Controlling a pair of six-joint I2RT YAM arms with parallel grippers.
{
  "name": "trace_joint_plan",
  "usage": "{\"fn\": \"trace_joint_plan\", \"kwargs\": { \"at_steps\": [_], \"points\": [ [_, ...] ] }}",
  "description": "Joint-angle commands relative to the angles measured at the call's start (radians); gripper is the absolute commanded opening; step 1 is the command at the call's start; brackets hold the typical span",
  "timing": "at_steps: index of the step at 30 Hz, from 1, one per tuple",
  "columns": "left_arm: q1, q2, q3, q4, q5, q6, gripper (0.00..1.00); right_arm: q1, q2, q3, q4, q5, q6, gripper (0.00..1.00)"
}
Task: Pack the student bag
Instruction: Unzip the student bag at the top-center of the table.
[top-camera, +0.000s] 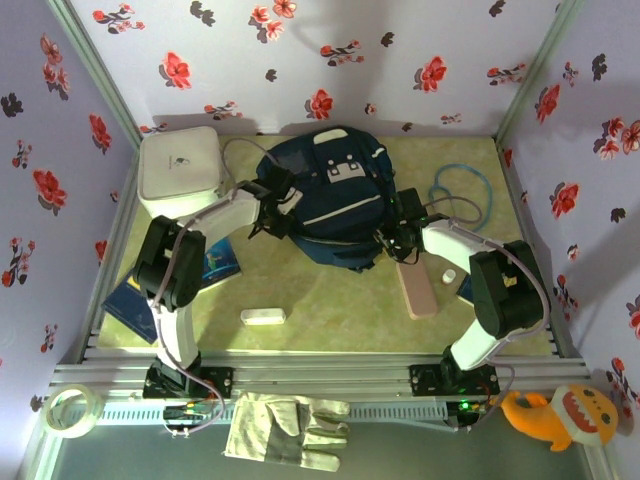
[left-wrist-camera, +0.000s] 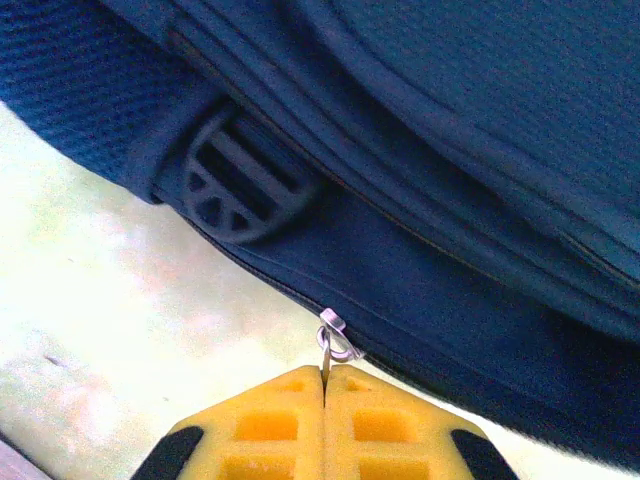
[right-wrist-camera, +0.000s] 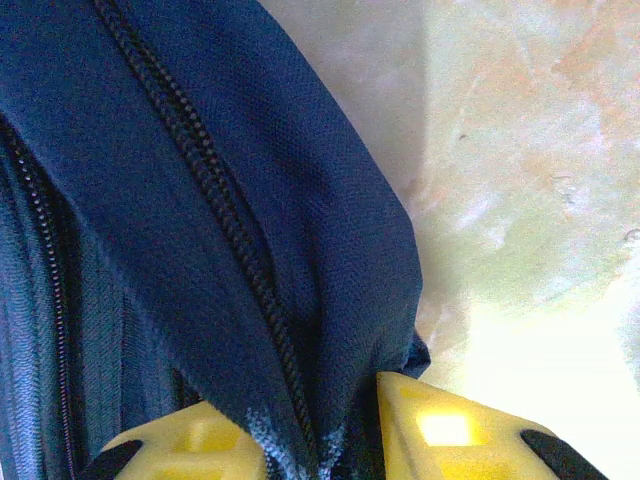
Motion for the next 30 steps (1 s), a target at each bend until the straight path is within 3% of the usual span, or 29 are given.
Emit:
{"fn": "trace_joint_plan", "kwargs": {
  "at_steps": [1, 15, 18, 25, 30],
  "points": [
    [0.027, 0.046, 0.086, 0.021, -0.114, -0.024, 0.0, -0.024, -0.034, -0.013, 0.009, 0.06, 0.015, 0.27],
    [0.034, 0.224, 0.335, -0.036, -0.069, -0.088, 0.0, -0.001, -0.114, -0.088, 0.062, 0.003, 0.091, 0.28],
    [0.034, 0.21, 0.341, -0.043, -0.058, -0.122, 0.0, -0.002, -0.121, -0.072, 0.054, 0.001, 0.074, 0.34],
    [0.045, 0.05, 0.297, -0.084, -0.053, -0.226, 0.3, -0.009, -0.184, -0.017, -0.007, 0.072, -0.028, 0.65],
    [0.09, -0.123, 0.122, -0.048, -0.049, -0.351, 0.54, -0.009, -0.205, 0.045, -0.065, 0.124, -0.145, 0.8]
  ]
}}
